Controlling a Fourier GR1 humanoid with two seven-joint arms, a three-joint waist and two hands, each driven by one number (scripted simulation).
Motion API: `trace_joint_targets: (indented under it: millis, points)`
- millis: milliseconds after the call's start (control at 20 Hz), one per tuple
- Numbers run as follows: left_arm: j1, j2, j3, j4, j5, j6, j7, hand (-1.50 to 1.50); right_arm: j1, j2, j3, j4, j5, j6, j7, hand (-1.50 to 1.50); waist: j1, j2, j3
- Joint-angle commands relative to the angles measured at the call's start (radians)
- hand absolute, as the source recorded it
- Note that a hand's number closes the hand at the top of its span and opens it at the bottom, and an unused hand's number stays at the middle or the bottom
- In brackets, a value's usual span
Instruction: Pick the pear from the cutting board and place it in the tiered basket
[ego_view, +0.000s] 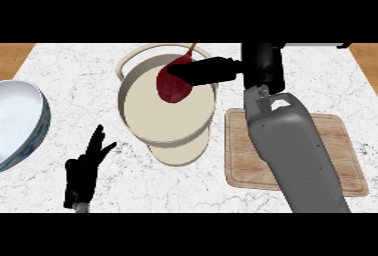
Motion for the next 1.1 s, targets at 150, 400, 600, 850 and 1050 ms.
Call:
trace_joint_targets:
  millis: [150,400,600,850,1050]
  points:
    - [0.039,-0.014,-0.001,0.000,0.001,0.006,0.011,0.00,0.094,-0.165,-0.172,-0.137,0.039,-0.039,0.075,-1.50,-0.026,0.000,-0.004]
    - [0.041,-0.022,-0.003,0.005,-0.024,0.032,0.015,0.00,0.212,-0.326,-0.352,-0.316,-0.125,0.098,0.142,-1.50,-0.038,-0.001,-0.004]
    - [0.079,0.005,0.025,-0.013,0.016,-0.014,-0.003,0.00,0.355,-0.440,-0.546,-0.407,-0.345,0.229,0.104,-1.50,-0.038,0.000,-0.003]
    - [0.079,-0.007,0.023,-0.004,0.008,-0.006,-0.011,0.00,0.526,-0.555,-0.801,-0.354,-0.618,0.440,-0.037,-1.50,-0.046,0.001,-0.002]
    - [0.070,0.032,0.064,-0.001,0.041,-0.051,-0.023,0.00,0.626,-0.606,-0.951,-0.213,-0.775,0.624,-0.177,-1.50,-0.033,0.003,-0.003]
